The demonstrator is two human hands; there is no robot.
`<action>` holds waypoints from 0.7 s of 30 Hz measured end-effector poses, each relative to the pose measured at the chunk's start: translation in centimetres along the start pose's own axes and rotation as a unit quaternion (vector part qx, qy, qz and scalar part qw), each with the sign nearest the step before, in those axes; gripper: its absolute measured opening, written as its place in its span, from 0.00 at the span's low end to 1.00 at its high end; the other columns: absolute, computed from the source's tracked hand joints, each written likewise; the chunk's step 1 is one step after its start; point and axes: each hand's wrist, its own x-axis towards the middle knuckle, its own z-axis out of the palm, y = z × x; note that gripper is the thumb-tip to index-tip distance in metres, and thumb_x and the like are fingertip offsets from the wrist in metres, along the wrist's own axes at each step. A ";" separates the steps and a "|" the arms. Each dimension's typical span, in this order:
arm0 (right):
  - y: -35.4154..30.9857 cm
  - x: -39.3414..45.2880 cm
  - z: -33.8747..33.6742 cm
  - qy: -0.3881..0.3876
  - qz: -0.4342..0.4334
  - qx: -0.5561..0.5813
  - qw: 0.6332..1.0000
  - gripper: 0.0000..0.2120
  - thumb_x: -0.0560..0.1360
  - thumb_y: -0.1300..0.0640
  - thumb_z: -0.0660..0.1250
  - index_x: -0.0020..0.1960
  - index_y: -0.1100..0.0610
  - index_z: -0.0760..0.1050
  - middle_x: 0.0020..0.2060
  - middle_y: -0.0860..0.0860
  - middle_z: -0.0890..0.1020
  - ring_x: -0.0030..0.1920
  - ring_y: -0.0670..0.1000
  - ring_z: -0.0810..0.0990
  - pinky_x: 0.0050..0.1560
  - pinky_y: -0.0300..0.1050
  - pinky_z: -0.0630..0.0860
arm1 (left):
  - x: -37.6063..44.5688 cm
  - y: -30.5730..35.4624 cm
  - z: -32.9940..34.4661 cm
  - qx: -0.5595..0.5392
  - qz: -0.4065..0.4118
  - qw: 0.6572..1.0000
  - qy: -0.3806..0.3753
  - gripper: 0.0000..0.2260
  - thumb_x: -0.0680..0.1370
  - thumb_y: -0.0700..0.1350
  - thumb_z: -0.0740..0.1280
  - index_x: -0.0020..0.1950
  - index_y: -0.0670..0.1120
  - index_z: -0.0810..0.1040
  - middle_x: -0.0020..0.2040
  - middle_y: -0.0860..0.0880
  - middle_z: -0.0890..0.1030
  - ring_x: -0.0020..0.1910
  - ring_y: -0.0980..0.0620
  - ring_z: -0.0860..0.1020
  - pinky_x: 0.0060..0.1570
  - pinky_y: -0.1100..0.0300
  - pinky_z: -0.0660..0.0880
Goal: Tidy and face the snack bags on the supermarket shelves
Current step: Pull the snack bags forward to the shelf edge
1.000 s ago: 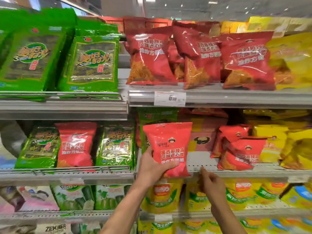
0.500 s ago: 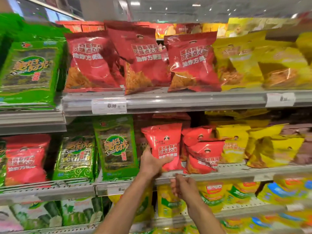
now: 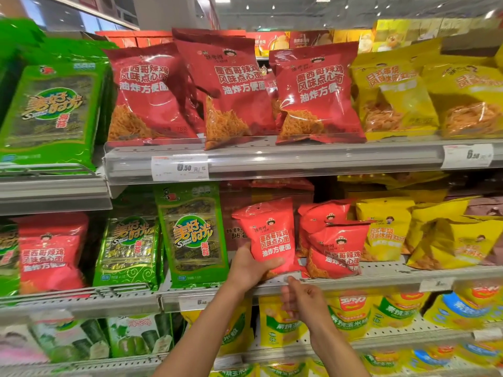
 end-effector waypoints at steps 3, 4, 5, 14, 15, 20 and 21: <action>0.2 -0.7 0.0 0.008 -0.039 -0.030 0.999 0.23 0.82 0.49 0.66 0.35 0.63 0.81 0.26 0.56 0.79 0.24 0.48 0.78 0.27 0.38 0.74 | -1.2 -0.3 -0.7 0.035 0.026 0.999 0.007 0.20 0.67 0.45 0.82 0.55 0.52 0.80 0.48 0.57 0.86 0.47 0.60 0.84 0.51 0.64 0.79; 0.2 -0.9 0.0 0.014 -0.061 -0.049 0.997 0.24 0.82 0.49 0.65 0.34 0.63 0.81 0.25 0.56 0.79 0.25 0.49 0.78 0.28 0.39 0.74 | -1.8 -0.3 -1.0 0.044 0.042 0.998 0.007 0.18 0.67 0.47 0.82 0.53 0.56 0.80 0.45 0.61 0.85 0.47 0.62 0.83 0.48 0.69 0.78; 0.2 -1.3 0.2 0.024 -0.091 -0.076 0.993 0.24 0.82 0.48 0.65 0.32 0.62 0.80 0.25 0.55 0.79 0.25 0.49 0.77 0.28 0.40 0.74 | -2.6 -0.2 -1.3 0.052 0.057 0.997 0.006 0.15 0.68 0.49 0.81 0.50 0.60 0.80 0.44 0.65 0.85 0.46 0.65 0.83 0.46 0.72 0.76; -3.2 -2.1 9.0 0.019 -0.305 -0.137 0.942 0.08 0.77 0.65 0.70 0.55 0.58 0.81 0.39 0.45 0.85 0.42 0.40 0.83 0.44 0.30 0.76 | -7.6 -1.0 -8.8 -0.039 0.057 0.988 0.138 0.13 0.70 0.39 0.79 0.51 0.49 0.81 0.43 0.50 0.85 0.38 0.61 0.80 0.44 0.68 0.76; -3.4 -1.7 10.3 -0.010 -0.293 -0.140 0.946 0.12 0.78 0.65 0.70 0.60 0.60 0.79 0.45 0.46 0.84 0.47 0.42 0.84 0.50 0.31 0.77 | -8.1 -1.0 -10.0 -0.039 0.057 0.986 0.151 0.12 0.71 0.38 0.78 0.51 0.47 0.81 0.43 0.47 0.85 0.38 0.61 0.80 0.43 0.70 0.76; -4.0 0.2 14.6 -0.075 -0.256 -0.225 0.937 0.27 0.76 0.51 0.74 0.71 0.58 0.72 0.60 0.51 0.82 0.63 0.52 0.80 0.67 0.48 0.74 | -10.6 -1.0 -16.2 -0.063 0.042 0.978 0.193 0.12 0.74 0.36 0.75 0.56 0.39 0.79 0.46 0.40 0.85 0.40 0.59 0.81 0.44 0.71 0.76; -4.0 0.3 15.1 -0.080 -0.248 -0.221 0.940 0.27 0.76 0.49 0.74 0.71 0.57 0.72 0.61 0.50 0.82 0.63 0.51 0.79 0.66 0.46 0.71 | -11.1 -1.0 -17.3 -0.069 0.035 0.977 0.201 0.13 0.74 0.36 0.74 0.56 0.38 0.78 0.46 0.41 0.85 0.40 0.59 0.82 0.44 0.71 0.76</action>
